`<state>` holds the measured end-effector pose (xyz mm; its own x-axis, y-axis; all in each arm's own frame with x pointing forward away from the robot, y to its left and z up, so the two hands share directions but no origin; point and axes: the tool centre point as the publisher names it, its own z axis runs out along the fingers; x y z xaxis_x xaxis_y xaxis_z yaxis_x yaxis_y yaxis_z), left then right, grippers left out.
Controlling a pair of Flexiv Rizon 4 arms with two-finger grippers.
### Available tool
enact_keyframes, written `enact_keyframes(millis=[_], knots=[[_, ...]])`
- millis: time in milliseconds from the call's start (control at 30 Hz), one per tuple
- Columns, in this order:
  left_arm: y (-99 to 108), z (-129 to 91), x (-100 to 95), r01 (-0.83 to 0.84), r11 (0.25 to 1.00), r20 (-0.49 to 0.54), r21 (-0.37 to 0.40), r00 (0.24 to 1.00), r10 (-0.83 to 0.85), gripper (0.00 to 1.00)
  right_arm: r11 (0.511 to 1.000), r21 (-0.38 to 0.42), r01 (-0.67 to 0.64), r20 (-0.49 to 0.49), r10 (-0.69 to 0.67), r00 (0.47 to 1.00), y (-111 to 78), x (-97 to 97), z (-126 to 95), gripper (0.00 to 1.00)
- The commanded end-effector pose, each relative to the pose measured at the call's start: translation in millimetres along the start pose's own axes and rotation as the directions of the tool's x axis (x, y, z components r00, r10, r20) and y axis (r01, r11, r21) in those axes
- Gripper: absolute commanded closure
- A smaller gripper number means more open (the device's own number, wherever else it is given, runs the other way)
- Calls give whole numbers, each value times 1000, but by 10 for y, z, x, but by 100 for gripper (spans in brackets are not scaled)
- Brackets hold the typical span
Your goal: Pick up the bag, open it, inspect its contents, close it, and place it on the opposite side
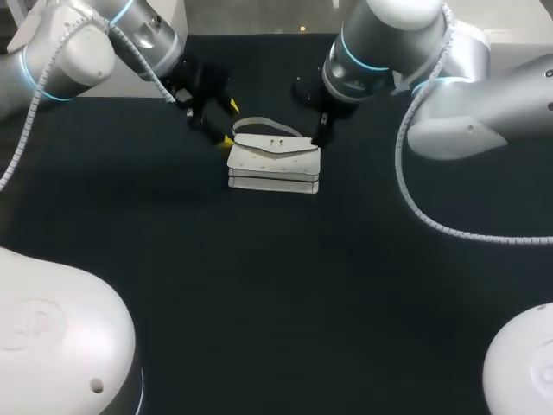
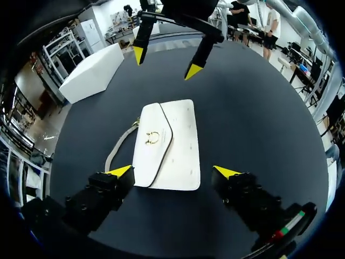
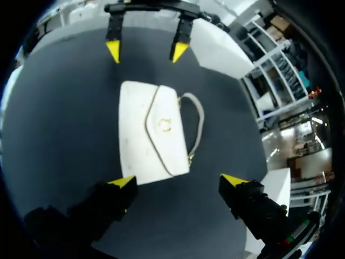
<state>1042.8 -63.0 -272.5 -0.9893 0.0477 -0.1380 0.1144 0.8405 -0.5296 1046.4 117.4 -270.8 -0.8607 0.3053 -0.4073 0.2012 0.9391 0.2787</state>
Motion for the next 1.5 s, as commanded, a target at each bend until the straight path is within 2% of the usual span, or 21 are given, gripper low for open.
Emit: enact_keyframes(millis=[33,200,367,600,667,800,900,933,1433,1500], knots=[[-58,-66,29,364,931,61,-1,930,-363,0,916,195,-350,-162,382,910,74,-236,-55,0],[-81,-103,7,623,782,58,23,780,-623,0,826,276,-492,-199,550,811,20,-329,-70,0],[-58,-183,-24,788,609,-25,89,613,-790,0,710,311,-632,-255,703,664,-49,-389,-77,0],[5,-171,-23,904,402,-151,143,422,-894,0,526,346,-777,-304,846,438,-162,-403,-30,0],[19,-149,-21,921,356,-166,157,380,-910,0,469,354,-809,-305,876,375,-182,-402,-8,0],[24,-124,-5,945,281,-197,169,312,-930,0,390,372,-842,-322,905,277,-188,-386,19,0],[41,-122,-2,955,231,-193,185,266,-944,0,293,419,-860,-292,940,178,-200,-375,56,0],[39,-124,4,940,281,-142,192,310,-940,0,278,425,-862,-280,945,167,-205,-370,70,0],[39,-124,4,940,281,-142,192,310,-940,0,278,425,-862,-280,945,167,-205,-370,70,0],[68,-52,-39,954,248,-177,167,277,-945,0,249,440,-863,-286,950,129,-167,-360,111,0]])
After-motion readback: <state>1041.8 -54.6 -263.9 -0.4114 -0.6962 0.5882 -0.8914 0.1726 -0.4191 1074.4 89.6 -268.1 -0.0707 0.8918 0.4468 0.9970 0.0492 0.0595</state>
